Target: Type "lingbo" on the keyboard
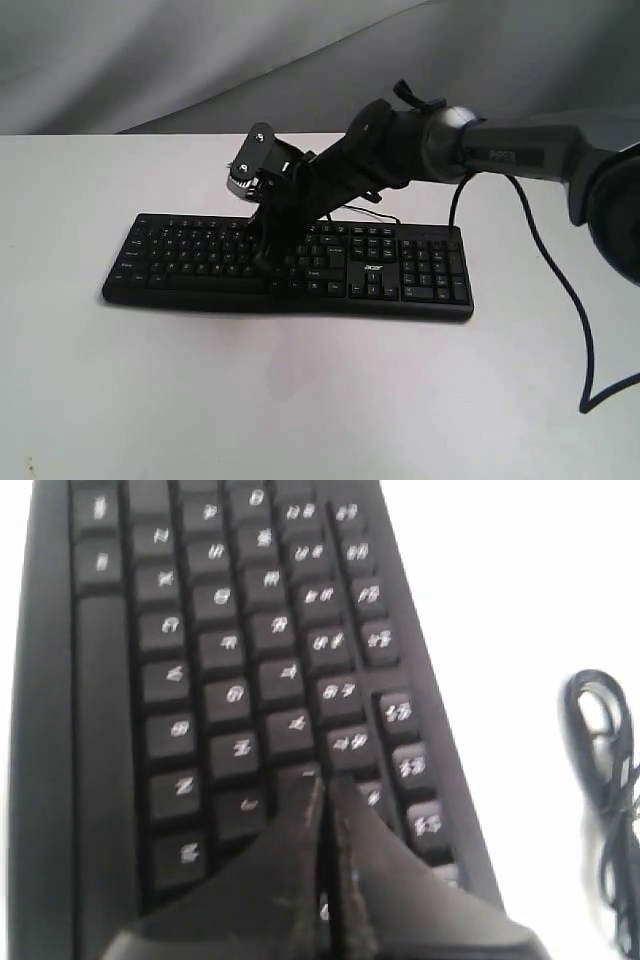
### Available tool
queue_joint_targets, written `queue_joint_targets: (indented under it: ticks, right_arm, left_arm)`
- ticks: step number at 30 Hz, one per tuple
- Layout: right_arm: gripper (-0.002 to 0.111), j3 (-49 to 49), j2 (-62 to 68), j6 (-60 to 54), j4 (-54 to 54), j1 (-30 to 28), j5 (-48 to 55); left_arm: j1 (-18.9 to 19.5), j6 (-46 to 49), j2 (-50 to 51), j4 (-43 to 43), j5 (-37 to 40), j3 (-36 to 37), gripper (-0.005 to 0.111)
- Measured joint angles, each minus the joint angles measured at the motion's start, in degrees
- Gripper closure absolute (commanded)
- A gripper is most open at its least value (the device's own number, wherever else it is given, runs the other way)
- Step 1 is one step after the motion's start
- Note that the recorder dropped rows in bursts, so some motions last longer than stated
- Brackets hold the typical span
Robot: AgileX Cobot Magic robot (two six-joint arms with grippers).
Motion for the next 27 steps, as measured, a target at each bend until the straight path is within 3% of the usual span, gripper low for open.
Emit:
queue_joint_targets:
  ticks: [27]
  right_arm:
    - [0.108, -2.99, 3.74, 3.46, -1.71, 0.40, 0.68]
  left_arm:
    - [0.00, 0.00, 0.00, 0.00, 0.00, 0.00, 0.106]
